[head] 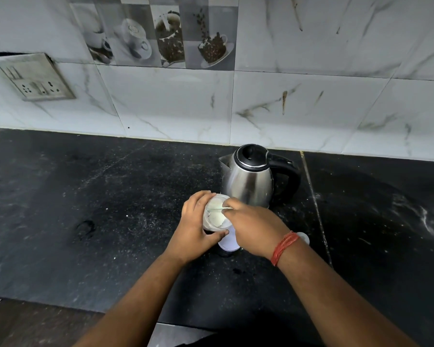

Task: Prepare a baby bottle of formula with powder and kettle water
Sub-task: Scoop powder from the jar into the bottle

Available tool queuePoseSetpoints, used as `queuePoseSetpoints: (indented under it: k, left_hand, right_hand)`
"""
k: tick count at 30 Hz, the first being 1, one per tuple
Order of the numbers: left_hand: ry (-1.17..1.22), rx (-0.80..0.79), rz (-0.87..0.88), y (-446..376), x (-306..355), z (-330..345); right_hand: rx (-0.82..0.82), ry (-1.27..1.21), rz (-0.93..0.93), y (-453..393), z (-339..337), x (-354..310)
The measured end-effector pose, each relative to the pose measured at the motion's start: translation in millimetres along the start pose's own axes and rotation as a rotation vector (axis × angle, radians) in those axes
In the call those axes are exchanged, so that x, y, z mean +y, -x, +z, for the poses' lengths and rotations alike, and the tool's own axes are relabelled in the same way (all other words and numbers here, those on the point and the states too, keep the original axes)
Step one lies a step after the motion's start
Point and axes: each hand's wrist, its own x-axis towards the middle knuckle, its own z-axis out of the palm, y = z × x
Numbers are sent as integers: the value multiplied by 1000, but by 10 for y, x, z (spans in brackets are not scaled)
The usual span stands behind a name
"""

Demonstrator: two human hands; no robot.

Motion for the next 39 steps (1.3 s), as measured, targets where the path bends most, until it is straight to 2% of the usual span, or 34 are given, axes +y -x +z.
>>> queuePoseSetpoints:
  k: [5, 11, 18, 24, 26, 29, 39]
  left_hand:
    - [14, 4, 5, 3, 36, 26]
    - [-6, 3, 17, 15, 46, 10]
    - [-4, 11, 22, 25, 52, -55]
    - [2, 20, 19, 41, 39, -67]
    - [-7, 21, 27, 49, 28, -72]
    - [-16, 9, 24, 62, 3, -78]
    - [4, 5, -71, 61, -83, -103]
  right_hand:
    - [-97, 65, 10, 67, -81, -70]
    - [-116, 76, 12, 28, -112, -94]
    - [-86, -115, 4, -100, -11, -21]
    - [-188, -166, 33, -149, 33, -57]
    - [-252, -285, 88, -146, -3, -79]
    - [-301, -613, 151, -110, -48, -95]
    - [-132, -1251, 302, -22, -106, 21]
